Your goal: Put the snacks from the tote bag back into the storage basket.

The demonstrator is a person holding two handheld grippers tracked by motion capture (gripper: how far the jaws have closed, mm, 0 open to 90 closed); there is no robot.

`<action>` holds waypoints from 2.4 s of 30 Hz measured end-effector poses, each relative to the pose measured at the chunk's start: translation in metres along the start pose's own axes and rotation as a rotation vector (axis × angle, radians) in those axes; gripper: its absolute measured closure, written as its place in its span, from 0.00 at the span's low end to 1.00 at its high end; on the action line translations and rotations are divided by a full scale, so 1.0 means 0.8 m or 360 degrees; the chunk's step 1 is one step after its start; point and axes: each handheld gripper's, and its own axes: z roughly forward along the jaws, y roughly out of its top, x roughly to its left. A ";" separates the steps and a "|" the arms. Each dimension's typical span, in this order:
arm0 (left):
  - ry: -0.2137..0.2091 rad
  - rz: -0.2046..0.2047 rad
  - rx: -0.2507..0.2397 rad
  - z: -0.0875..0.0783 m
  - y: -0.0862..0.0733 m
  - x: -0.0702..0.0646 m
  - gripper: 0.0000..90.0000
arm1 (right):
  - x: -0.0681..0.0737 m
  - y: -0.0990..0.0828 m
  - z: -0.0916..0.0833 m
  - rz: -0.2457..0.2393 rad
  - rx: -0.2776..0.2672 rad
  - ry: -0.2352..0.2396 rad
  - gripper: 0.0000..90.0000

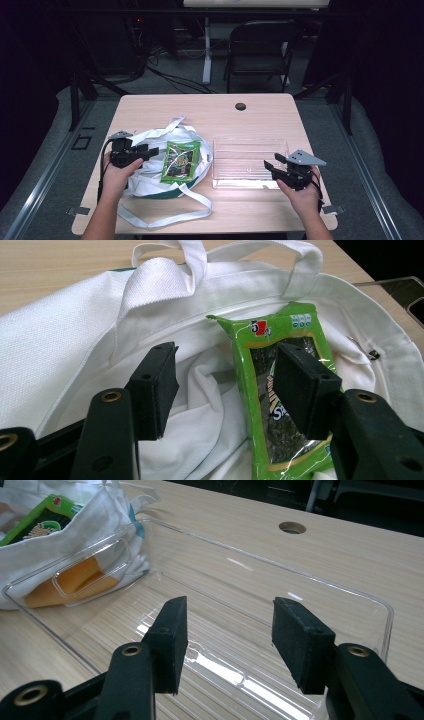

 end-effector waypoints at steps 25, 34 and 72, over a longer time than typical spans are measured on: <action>-0.0109 0.0002 0.0137 0.014 0.017 -0.017 0.43 | 0.009 -0.006 -0.009 -0.0040 -0.0002 -0.0032 0.49; -0.0149 -0.0021 0.0194 0.023 0.019 -0.021 0.40 | 0.010 -0.008 -0.011 -0.0049 0.0015 -0.0034 0.49; -0.0194 -0.0054 0.0477 0.089 0.001 -0.026 0.36 | 0.016 -0.013 -0.011 -0.0083 0.0053 -0.0032 0.49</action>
